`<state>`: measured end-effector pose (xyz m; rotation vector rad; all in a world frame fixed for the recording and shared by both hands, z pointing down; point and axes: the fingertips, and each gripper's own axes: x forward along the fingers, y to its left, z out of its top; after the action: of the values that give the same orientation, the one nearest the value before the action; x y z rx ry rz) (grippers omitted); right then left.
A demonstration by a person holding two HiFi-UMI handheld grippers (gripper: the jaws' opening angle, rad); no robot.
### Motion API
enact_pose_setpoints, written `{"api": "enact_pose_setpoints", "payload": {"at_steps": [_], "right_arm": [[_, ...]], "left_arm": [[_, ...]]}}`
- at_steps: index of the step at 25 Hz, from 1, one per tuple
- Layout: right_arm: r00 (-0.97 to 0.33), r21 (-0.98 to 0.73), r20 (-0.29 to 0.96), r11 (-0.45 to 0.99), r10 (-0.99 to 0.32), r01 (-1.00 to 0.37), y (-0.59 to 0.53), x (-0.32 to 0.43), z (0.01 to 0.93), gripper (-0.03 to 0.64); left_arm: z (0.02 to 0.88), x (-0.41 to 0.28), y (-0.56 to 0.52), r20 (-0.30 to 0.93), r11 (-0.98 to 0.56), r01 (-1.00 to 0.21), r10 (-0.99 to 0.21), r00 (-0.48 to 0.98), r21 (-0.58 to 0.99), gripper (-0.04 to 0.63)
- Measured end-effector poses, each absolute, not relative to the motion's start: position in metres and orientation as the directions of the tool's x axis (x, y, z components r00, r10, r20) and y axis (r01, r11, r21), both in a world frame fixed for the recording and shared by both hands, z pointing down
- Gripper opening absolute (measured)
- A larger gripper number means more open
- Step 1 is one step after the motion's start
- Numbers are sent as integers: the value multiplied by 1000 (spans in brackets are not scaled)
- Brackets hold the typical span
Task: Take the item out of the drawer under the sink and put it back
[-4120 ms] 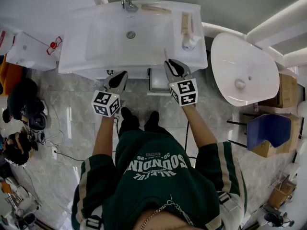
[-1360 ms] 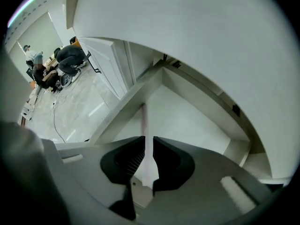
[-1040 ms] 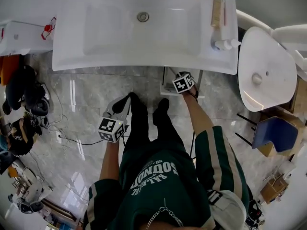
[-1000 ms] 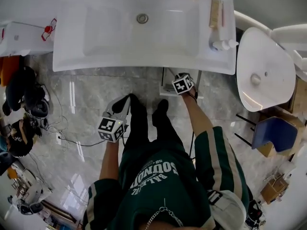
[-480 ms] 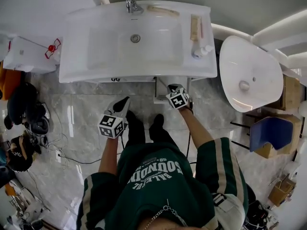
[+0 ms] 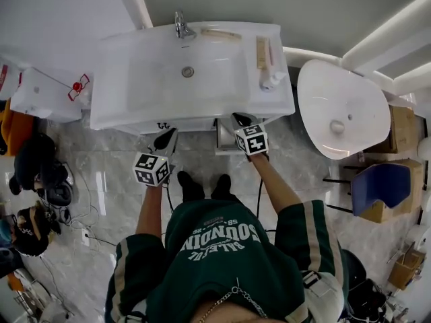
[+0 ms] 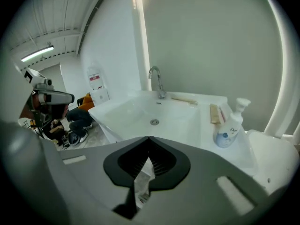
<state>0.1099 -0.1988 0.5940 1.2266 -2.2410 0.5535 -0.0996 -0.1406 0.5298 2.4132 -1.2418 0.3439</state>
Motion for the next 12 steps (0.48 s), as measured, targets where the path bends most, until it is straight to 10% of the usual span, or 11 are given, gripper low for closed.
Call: {"api": "enact_pose_setpoints", "payload": {"at_steps": [12], "right_arm": [[-510, -97, 314, 508, -800, -856, -221, 95, 444, 3]], "left_arm": [[456, -108, -181, 273, -575, -807, -761, 588, 135, 49]]}}
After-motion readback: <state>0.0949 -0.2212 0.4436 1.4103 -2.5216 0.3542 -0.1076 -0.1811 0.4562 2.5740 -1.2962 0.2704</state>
